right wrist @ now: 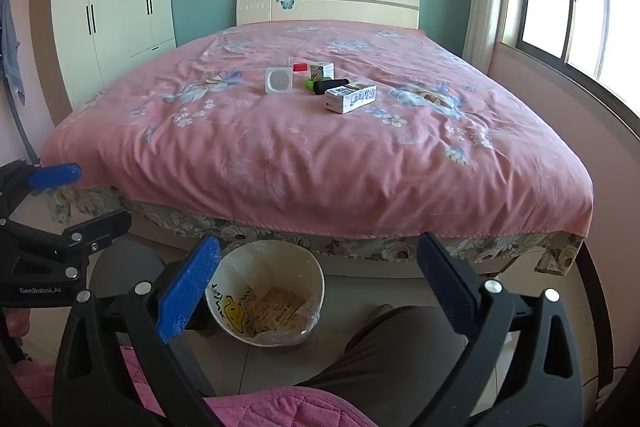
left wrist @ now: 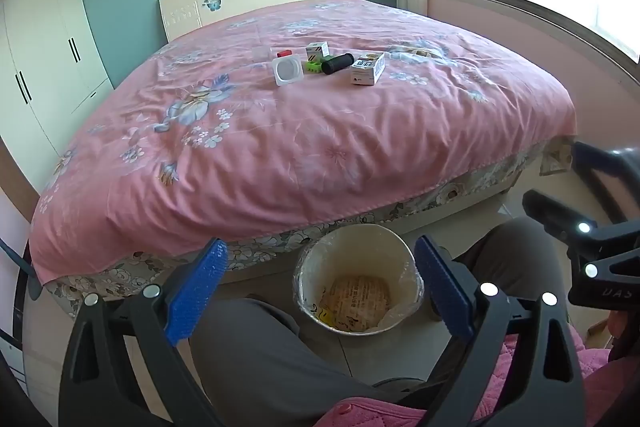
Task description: Collect trash
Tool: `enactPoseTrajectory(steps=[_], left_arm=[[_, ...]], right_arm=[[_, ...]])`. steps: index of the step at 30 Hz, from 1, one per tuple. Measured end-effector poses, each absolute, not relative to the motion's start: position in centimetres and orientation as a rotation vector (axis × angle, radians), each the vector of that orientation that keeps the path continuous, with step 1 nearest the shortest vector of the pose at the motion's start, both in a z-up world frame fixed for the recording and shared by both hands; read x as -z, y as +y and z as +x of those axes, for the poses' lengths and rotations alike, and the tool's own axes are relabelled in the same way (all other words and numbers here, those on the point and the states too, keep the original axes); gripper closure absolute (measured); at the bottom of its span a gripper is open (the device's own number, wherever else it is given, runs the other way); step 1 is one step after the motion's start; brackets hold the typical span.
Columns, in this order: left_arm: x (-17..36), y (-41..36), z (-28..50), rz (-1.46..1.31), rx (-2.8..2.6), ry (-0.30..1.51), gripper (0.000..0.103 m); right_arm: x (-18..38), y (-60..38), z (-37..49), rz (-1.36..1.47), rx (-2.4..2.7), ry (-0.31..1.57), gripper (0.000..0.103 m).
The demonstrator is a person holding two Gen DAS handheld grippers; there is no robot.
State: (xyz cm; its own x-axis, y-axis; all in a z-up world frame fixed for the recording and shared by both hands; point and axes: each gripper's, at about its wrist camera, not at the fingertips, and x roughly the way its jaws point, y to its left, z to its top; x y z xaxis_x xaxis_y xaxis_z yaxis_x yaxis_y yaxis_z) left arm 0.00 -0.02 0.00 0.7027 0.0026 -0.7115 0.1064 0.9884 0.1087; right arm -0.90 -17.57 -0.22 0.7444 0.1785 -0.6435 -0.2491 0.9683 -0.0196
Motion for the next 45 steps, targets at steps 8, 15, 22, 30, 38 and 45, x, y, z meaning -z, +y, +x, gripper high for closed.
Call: enactPoseTrajectory(steps=[8, 15, 22, 30, 38, 45], left_arm=[[0.0, 0.0, 0.0, 0.148, 0.056, 0.79, 0.007], [0.0, 0.0, 0.0, 0.149, 0.055, 0.79, 0.007], [0.7, 0.4, 0.2, 0.148, 0.053, 0.795, 0.007], [0.7, 1.1, 0.0, 0.149, 0.052, 0.797, 0.007], [0.8, 0.6, 0.1, 0.152, 0.05, 0.799, 0.007], [0.8, 0.5, 0.1, 0.154, 0.049, 0.801, 0.007]], right_arm=[[0.2, -17.5, -0.9, -0.11, -0.233, 0.688, 0.007], [0.3, -17.5, -0.9, -0.108, -0.234, 0.689, 0.007], [0.3, -17.5, -1.0, -0.108, -0.233, 0.69, 0.007], [0.4, -17.6, -1.0, -0.107, -0.233, 0.694, 0.007], [0.5, -17.6, -1.1, -0.106, -0.233, 0.696, 0.007], [0.6, -17.6, -1.1, -0.106, -0.235, 0.698, 0.007]])
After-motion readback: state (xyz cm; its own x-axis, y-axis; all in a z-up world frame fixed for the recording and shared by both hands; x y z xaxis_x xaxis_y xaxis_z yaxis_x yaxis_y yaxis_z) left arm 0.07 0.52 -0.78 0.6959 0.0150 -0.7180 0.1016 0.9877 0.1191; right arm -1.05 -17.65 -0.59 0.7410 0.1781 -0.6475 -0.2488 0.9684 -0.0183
